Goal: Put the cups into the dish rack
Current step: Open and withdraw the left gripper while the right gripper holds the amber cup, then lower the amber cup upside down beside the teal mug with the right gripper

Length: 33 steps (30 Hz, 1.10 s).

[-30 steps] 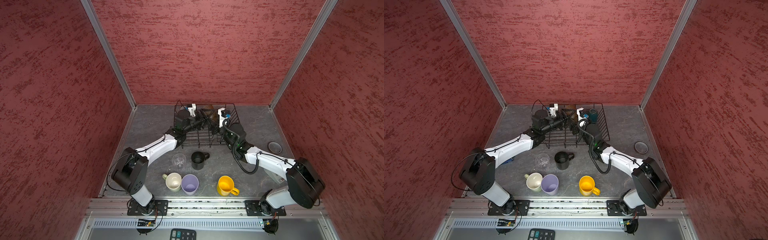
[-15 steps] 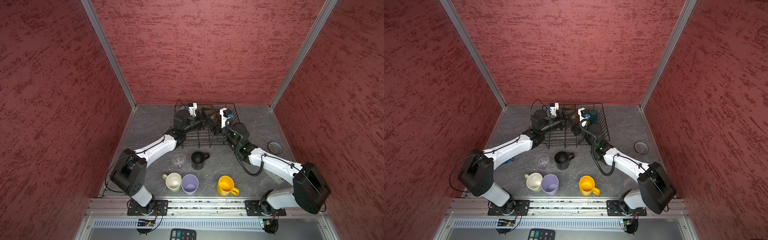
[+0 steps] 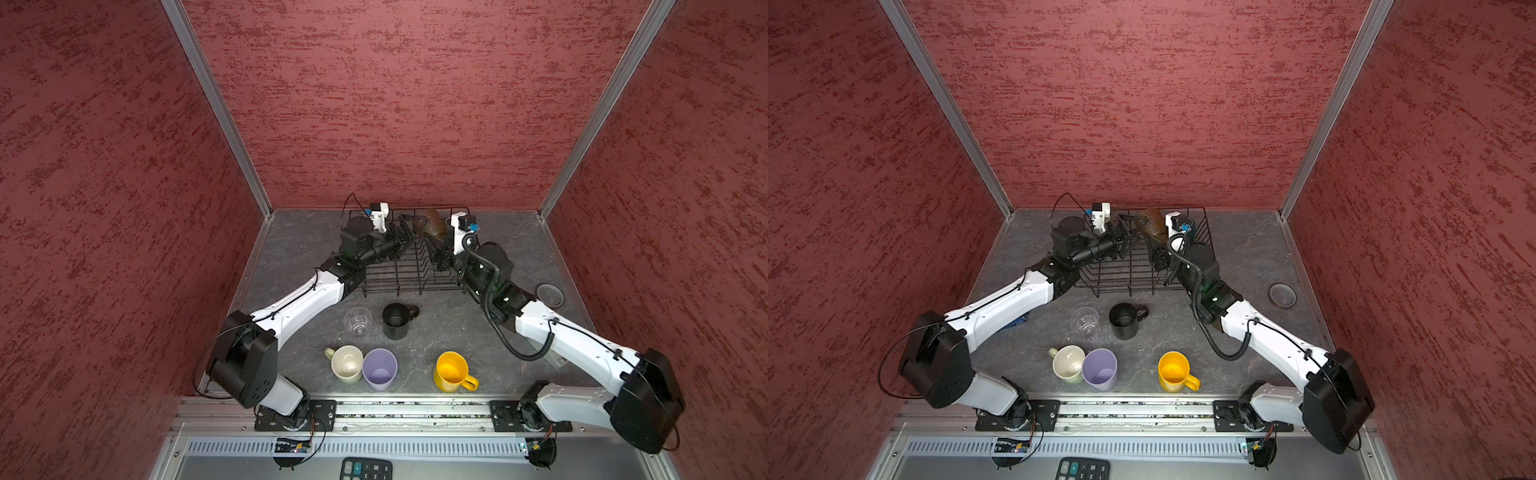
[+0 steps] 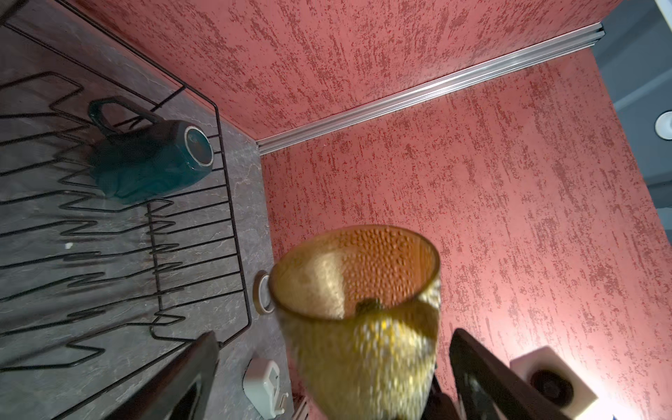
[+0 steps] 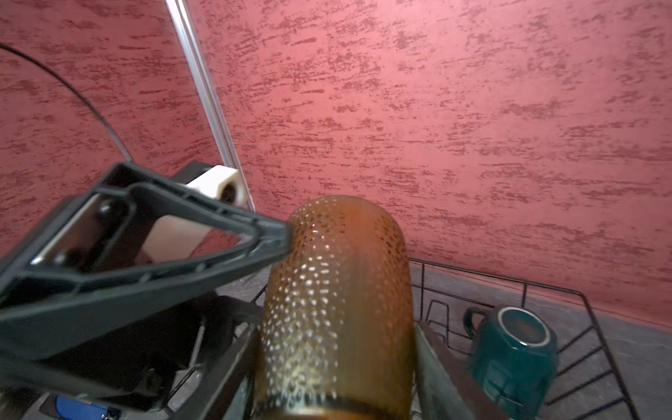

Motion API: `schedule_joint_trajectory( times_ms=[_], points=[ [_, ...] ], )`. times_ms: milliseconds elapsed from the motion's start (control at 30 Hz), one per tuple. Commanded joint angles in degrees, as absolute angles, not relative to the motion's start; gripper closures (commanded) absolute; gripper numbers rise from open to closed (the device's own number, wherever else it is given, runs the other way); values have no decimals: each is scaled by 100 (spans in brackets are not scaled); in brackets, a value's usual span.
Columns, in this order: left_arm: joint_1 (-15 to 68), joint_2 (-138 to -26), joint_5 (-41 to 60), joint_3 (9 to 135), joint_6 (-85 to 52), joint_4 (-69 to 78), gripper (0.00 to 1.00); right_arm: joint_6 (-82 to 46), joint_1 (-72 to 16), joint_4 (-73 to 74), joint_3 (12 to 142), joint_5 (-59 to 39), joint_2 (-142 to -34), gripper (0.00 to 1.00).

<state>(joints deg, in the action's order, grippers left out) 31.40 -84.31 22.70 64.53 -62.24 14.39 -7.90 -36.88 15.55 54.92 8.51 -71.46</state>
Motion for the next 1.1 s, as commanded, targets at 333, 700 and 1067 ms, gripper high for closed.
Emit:
schedule_joint_trajectory(
  times_ms=[333, 700, 1067],
  points=[
    [2966, -6478, -465, 7169, -1289, -1889, 0, -1000, -3163, -3023, 8157, 1027, -7424, 90],
    [1082, -5590, 1867, 6740, -1206, -2216, 0, -493, -2756, -4665, 10526, 461, -9506, 92],
    [810, -4522, 2225, 5762, -702, -1172, 0, -261, -2488, -4869, 11720, 106, -10974, 95]
  ],
)
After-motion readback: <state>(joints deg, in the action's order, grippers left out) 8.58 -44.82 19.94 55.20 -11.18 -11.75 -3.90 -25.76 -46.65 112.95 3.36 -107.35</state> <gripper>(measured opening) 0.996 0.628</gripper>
